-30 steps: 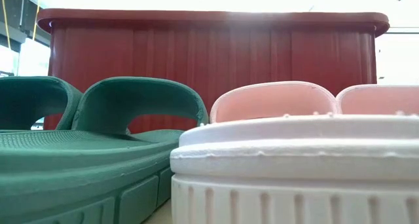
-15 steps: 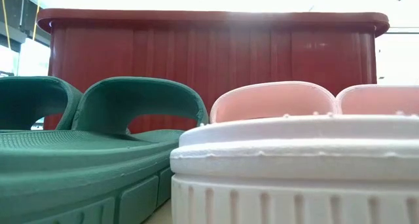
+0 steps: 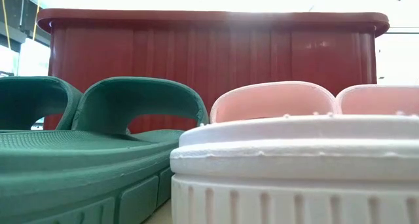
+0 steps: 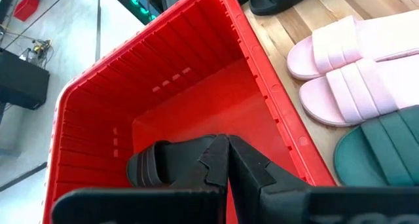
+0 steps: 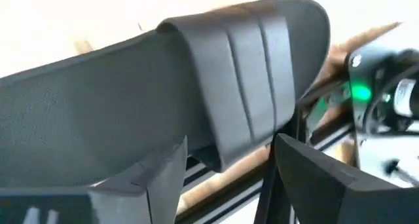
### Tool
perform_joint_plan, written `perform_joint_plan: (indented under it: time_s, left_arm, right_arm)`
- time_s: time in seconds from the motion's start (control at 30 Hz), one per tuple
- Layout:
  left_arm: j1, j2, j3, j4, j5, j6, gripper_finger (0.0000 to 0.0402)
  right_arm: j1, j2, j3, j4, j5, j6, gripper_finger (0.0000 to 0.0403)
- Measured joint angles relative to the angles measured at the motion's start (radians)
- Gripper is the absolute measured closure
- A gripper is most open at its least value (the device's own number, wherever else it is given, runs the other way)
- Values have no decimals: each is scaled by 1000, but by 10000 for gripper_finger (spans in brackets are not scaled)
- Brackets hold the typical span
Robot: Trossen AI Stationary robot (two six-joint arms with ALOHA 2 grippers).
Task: Pick and place slides into bin
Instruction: Put the black slide into the red bin
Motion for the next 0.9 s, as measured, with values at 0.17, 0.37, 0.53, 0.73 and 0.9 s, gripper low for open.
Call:
perform_joint_plan:
  time_s: [0.17,0.37,0.53,0.73,0.9]
  left_arm:
    - [0,0,0,0,0,20,401]
    - [0,0,0,-1,0,38,401]
    - [0,0,0,-1,0,38,401]
    - [0,7,0,-1,-1,38,401]
    - [0,23,2,-2,-1,38,401]
  right_arm:
    - [8,0,0,-105,9,-20,176]
    - [-4,0,0,-32,47,-23,176]
    - [-4,0,0,30,23,-18,176]
    - [-5,0,-33,62,56,-34,176]
    - [-29,0,-103,104,-24,-65,176]
